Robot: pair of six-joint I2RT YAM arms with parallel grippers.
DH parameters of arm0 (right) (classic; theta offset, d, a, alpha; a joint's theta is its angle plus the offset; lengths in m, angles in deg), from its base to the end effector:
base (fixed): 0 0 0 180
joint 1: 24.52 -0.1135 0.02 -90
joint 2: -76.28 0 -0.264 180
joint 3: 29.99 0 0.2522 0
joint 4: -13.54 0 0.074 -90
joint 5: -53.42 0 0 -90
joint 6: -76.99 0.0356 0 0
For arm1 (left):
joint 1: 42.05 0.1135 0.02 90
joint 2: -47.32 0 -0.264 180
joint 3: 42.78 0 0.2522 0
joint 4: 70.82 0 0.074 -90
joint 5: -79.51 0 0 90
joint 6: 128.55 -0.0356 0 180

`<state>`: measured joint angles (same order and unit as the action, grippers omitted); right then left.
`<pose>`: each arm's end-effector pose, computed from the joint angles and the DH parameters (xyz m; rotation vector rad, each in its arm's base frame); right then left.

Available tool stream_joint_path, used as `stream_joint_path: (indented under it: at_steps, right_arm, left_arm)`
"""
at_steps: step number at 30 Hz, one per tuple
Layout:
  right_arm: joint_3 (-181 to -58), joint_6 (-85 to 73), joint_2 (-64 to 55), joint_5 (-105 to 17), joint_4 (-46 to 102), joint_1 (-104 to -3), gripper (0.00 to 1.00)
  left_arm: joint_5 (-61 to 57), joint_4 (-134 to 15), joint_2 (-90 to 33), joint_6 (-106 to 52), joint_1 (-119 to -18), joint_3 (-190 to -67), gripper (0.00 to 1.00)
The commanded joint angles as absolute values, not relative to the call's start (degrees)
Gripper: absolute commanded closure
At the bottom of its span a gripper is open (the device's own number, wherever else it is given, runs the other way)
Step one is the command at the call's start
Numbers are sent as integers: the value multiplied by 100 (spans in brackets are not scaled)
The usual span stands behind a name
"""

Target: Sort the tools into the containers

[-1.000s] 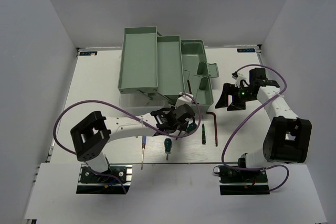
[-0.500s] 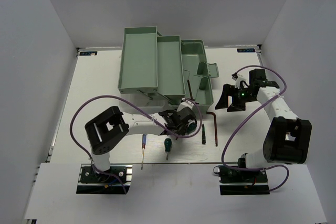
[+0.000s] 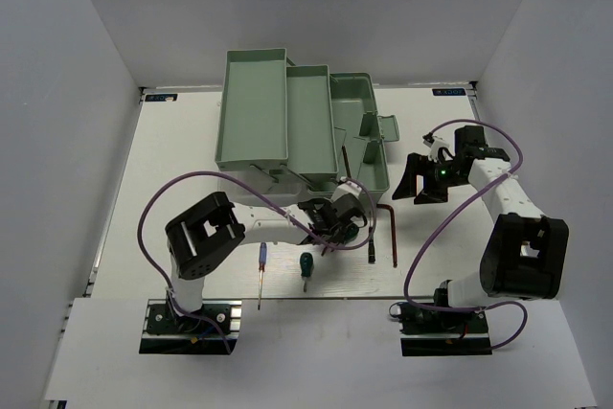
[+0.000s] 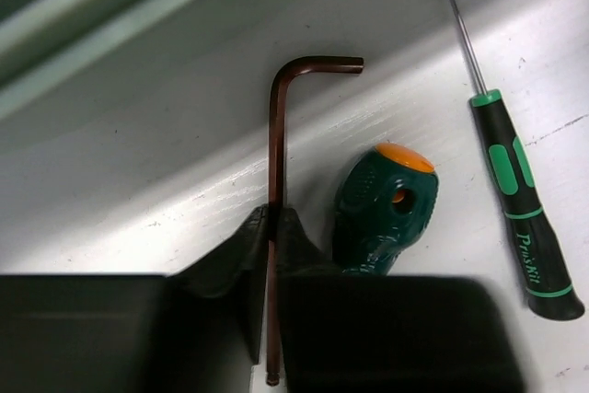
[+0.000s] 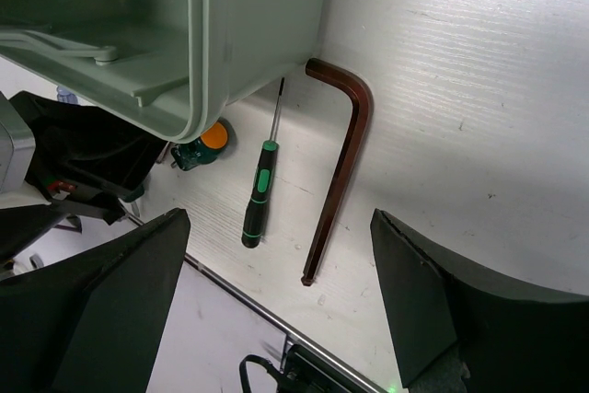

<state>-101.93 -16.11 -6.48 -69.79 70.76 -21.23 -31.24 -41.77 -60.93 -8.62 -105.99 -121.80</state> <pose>0.2739 0.0038 0.2318 -0.1480 2.6330 0.7554 0.1779 -0.3351 0.1498 0.6066 2.4278 -0.2063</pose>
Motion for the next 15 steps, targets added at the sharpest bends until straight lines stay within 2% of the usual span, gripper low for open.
stream_joint_path:
  at_steps: [1, 3, 15]
  right_arm:
    - [-10176, -1583, -564, -7051, 7010, -2083, 14]
    - [-10150, -1574, -572, -7060, 7010, -2083, 14]
    - [-9991, -1864, -546, -7016, 7098, -2056, 13]
  left_arm:
    - [-2798, -3315, -6501, -832, -10647, -11781, 90]
    - [-2798, -3254, -6501, -832, -10647, -11701, 100]
    - [-3026, -3070, -5351, -1280, -10594, -12087, 100]
